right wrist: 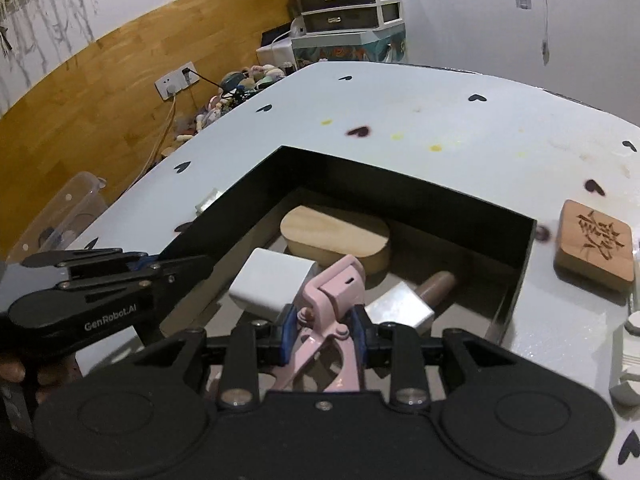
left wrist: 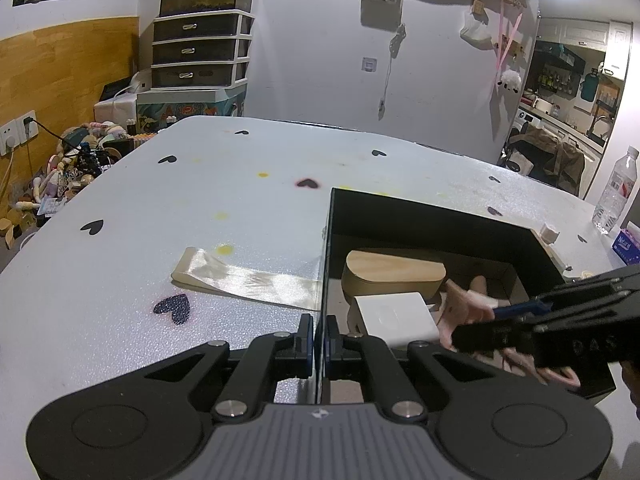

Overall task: Organize rigid objects
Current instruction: 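Carry the pink scissors into the black box and lower them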

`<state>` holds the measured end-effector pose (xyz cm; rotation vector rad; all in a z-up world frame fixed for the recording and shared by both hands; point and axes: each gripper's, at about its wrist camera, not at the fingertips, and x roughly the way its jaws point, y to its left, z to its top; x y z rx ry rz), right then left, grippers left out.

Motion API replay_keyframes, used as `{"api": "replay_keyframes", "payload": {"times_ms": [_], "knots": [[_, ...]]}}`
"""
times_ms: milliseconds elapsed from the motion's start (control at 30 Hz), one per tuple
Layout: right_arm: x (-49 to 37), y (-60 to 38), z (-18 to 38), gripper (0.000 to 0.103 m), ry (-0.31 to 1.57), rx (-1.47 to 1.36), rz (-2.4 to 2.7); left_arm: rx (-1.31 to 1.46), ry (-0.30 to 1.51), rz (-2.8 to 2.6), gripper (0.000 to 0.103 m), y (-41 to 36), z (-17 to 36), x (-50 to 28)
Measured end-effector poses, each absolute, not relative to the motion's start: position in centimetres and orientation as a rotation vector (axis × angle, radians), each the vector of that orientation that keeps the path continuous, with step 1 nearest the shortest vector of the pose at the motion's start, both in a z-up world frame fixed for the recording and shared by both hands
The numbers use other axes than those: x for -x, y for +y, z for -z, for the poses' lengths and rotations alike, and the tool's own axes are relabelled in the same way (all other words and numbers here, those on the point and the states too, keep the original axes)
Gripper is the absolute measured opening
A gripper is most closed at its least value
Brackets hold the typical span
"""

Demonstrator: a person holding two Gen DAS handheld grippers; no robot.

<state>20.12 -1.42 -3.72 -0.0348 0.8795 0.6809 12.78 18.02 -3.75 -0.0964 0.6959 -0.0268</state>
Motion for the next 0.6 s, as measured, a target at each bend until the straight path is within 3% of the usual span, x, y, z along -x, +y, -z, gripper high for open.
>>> {"api": "replay_keyframes", "payload": {"times_ms": [67,200,467,533,567,600], "knots": [[-20.1,-1.3,3.7,0.033,0.878,0.034,-0.679,0.096,0.696,0.026,0.005,18.0,3.8,-12.8],[-19.6,-1.3,3.2,0.053,0.854,0.031,-0.696,0.096,0.696,0.027,0.005,18.0,3.7,-12.8],[-18.7,-2.4,2.1,0.053,0.820,0.018,-0.673,0.097,0.696,0.027,0.005,18.0,3.7,-12.8],[-18.4,-2.7,1.9,0.051,0.817,0.020,-0.671,0.097,0.696,0.027,0.005,17.9,3.7,-12.8],[-18.2,-2.7,1.7,0.043,0.820,0.028,-0.673,0.097,0.696,0.027,0.005,18.0,3.7,-12.8],[-18.0,-2.7,1.7,0.027,0.825,0.038,-0.674,0.097,0.696,0.027,0.005,18.0,3.7,-12.8]]}}
